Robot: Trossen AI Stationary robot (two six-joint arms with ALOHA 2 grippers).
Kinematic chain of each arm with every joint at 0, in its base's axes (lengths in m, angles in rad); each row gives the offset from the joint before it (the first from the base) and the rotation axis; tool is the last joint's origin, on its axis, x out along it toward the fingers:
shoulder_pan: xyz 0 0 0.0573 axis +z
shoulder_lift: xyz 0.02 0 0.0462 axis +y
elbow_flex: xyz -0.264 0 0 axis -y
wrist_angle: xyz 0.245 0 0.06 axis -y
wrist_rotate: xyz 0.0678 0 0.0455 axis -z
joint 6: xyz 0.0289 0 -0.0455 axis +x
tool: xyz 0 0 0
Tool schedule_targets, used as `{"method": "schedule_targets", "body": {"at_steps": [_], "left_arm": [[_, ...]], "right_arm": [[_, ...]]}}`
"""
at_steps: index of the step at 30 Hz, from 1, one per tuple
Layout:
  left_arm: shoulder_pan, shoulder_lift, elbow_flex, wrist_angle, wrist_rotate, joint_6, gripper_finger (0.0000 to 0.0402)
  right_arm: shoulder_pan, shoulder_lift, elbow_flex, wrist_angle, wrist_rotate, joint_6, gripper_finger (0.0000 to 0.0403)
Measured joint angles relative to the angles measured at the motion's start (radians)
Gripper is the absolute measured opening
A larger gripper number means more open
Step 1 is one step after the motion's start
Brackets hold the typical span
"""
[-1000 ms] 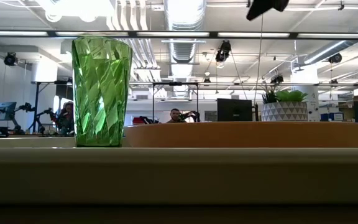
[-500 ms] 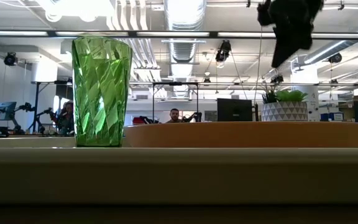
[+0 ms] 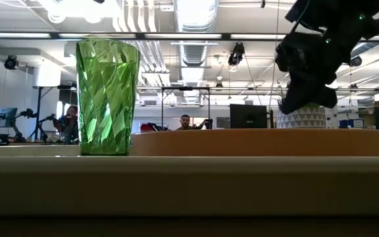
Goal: Pick and place plate/cup/fork/spoon on tray
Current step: Adjust the orange plate
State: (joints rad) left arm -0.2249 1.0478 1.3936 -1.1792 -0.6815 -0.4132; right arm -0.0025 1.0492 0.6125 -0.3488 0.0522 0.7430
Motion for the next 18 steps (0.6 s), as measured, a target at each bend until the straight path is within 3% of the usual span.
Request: {"method": "schedule_targets", "body": {"at_steps": [11,18], "left_arm": [[0.000,0.005,-0.013,0.039,0.039,0.001,0.0000],[0.000,0.003,-0.013,0.044,0.040,0.001,0.0000]], "right_arm": [[0.002,0.001,-0.021,-0.005,0.028,0.065,0.0008],[0.053,0.089,-0.022,-0.010,0.056,0.130,0.0008]]}}
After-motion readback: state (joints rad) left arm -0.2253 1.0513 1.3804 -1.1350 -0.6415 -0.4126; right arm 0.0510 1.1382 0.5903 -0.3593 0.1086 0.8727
